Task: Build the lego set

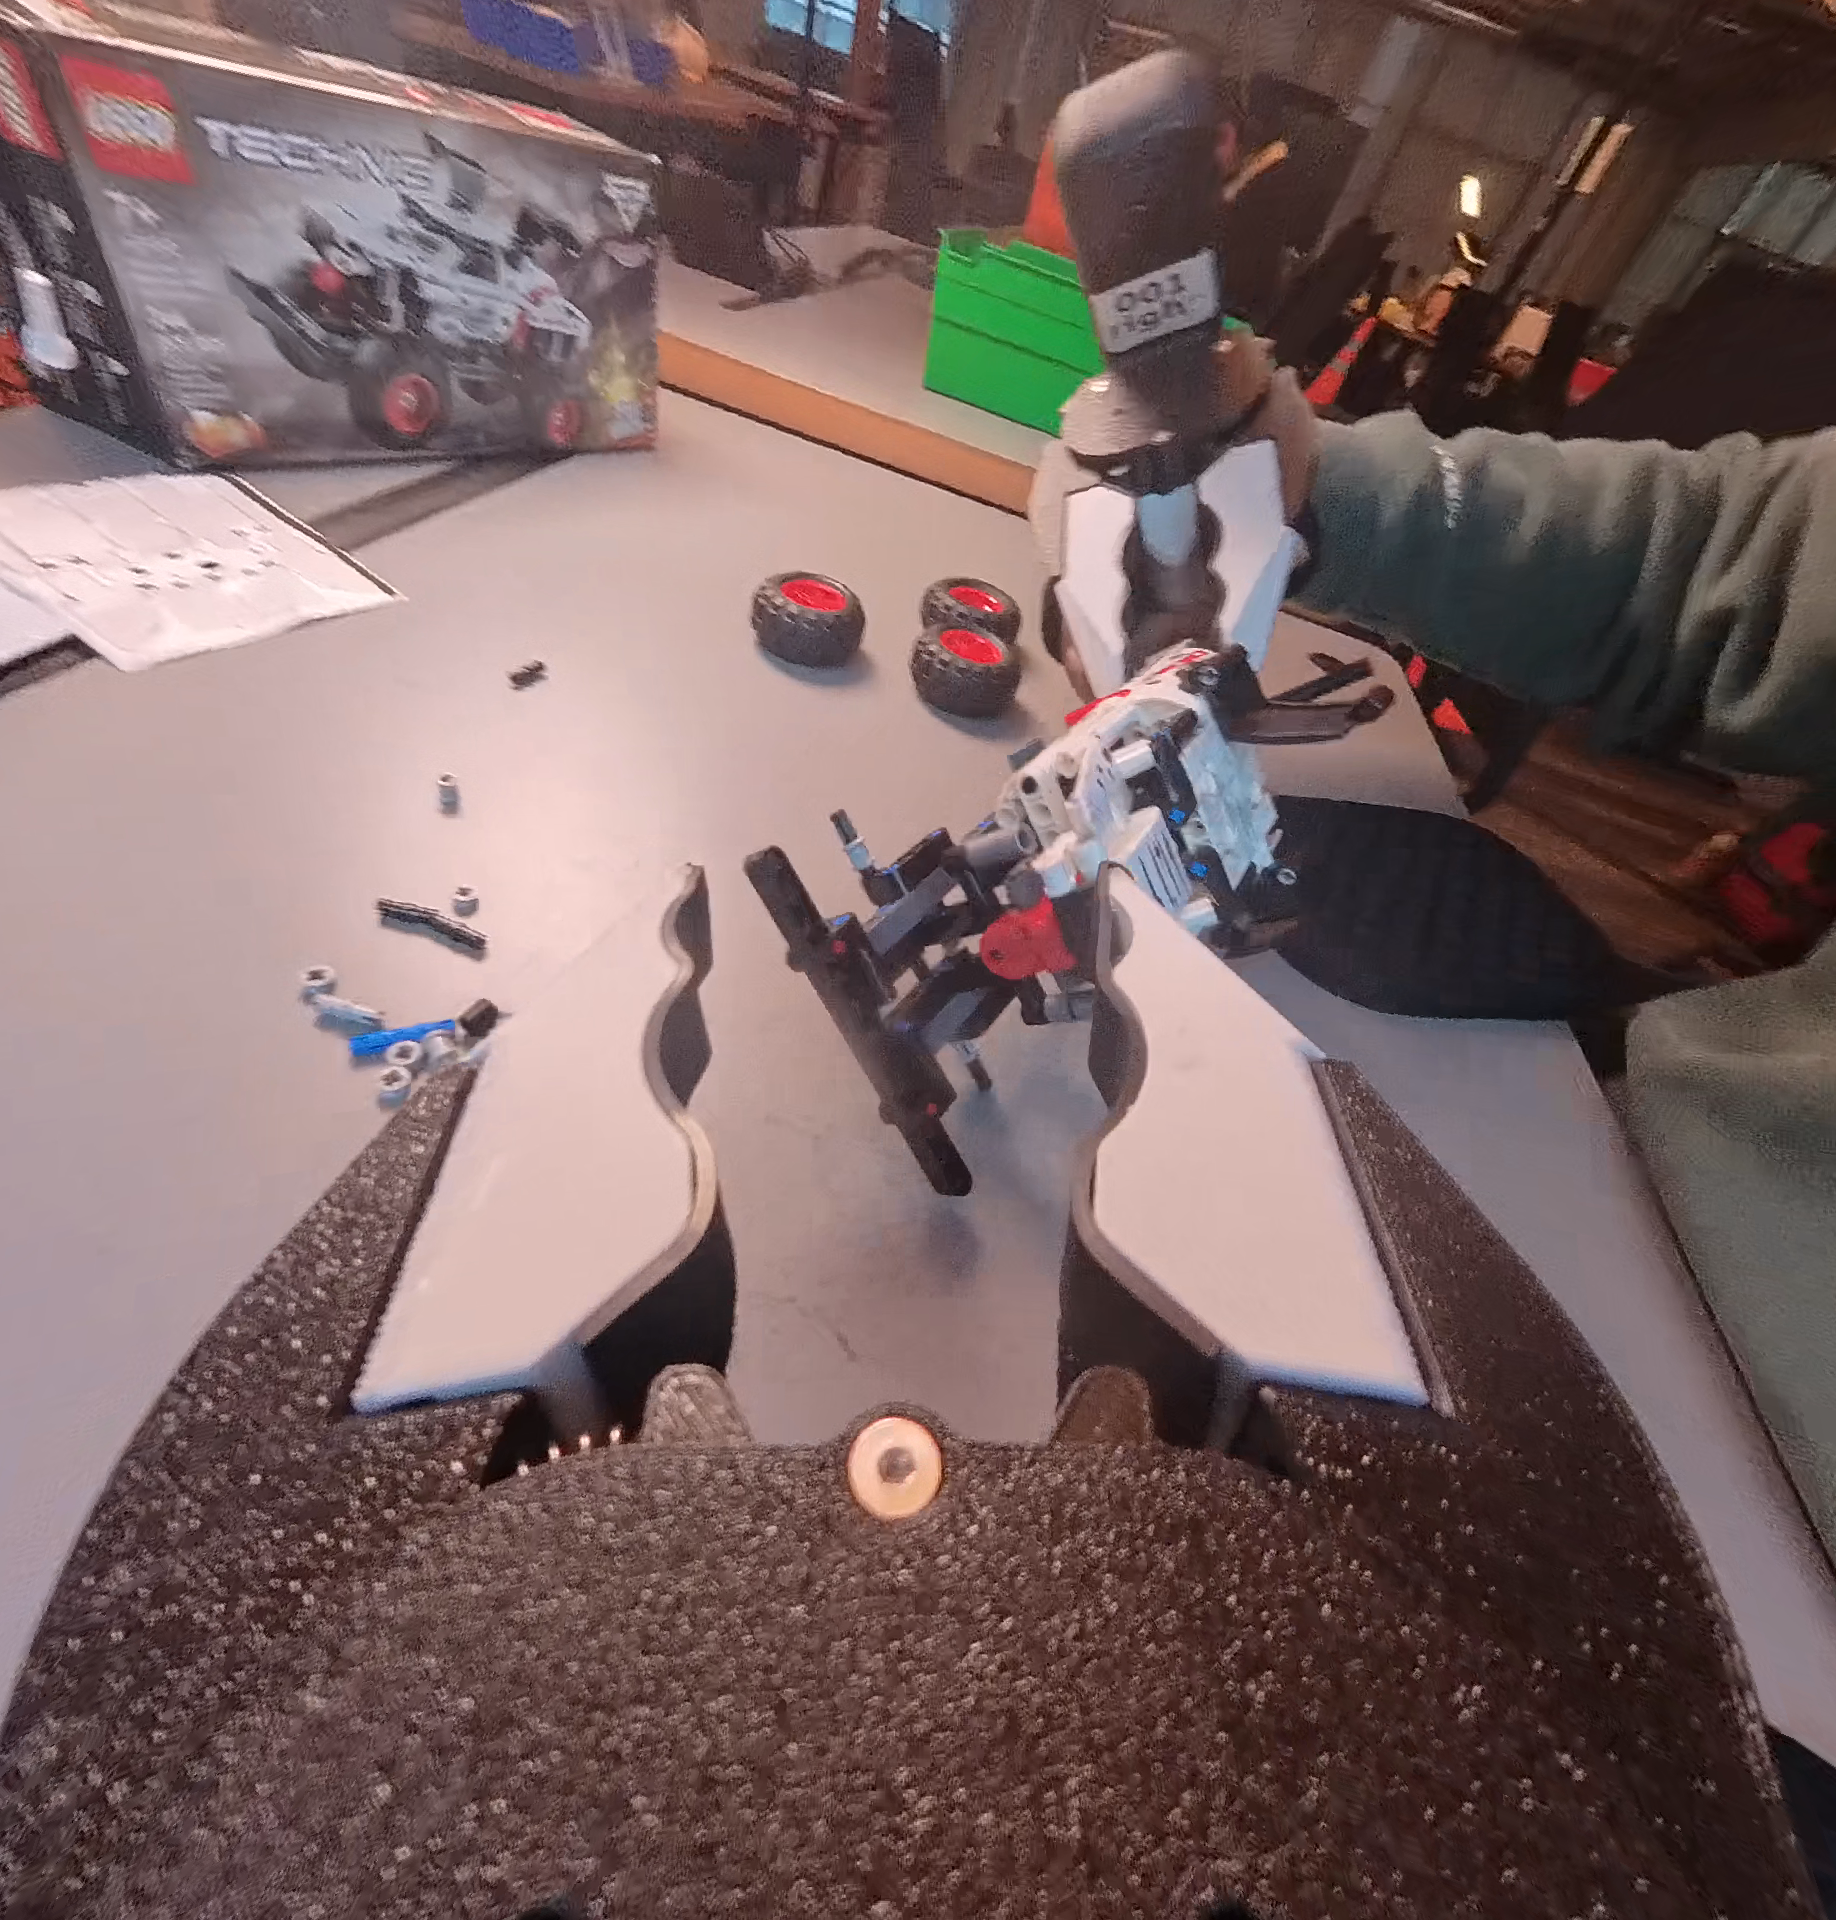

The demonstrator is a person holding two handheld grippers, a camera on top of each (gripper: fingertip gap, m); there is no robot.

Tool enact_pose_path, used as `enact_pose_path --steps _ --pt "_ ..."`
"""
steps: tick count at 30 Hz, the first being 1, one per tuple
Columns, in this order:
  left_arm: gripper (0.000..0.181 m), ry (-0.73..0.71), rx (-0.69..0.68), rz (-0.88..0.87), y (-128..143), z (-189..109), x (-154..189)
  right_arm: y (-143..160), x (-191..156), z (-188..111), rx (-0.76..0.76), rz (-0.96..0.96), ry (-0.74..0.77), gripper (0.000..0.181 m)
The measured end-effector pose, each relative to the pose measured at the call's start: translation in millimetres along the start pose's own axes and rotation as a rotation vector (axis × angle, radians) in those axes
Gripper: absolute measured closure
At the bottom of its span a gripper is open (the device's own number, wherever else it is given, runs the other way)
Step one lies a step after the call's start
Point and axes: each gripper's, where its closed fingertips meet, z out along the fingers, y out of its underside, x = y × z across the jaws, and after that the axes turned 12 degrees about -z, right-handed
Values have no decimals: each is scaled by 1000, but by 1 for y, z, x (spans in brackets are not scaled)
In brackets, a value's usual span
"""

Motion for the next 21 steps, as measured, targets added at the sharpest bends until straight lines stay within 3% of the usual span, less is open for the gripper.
enact_pose_path --steps 4,8,11,15,17,19,21 --pt "108 39 -110 64 23 18 15 0 20 -7 30 171 -16 151" --pt "117 -49 -231 110 48 34 7 -14 49 -24 12 12 228 143" --pt "128 -113 -289 141 60 39 -1 -35 51 -40 -26 -214 427 140" --pt "133 -174 -351 183 71 41 -10 -49 10 -23 -169 -562 451 177" --pt "134 -175 -358 191 73 42 -9 -43 15 -10 -305 -641 499 181" --pt "135 -176 -347 194 71 41 -9 -47 49 -15 -394 -629 691 181" --pt "135 -182 -321 190 68 39 -9 -63 79 -40 -384 -573 914 181"
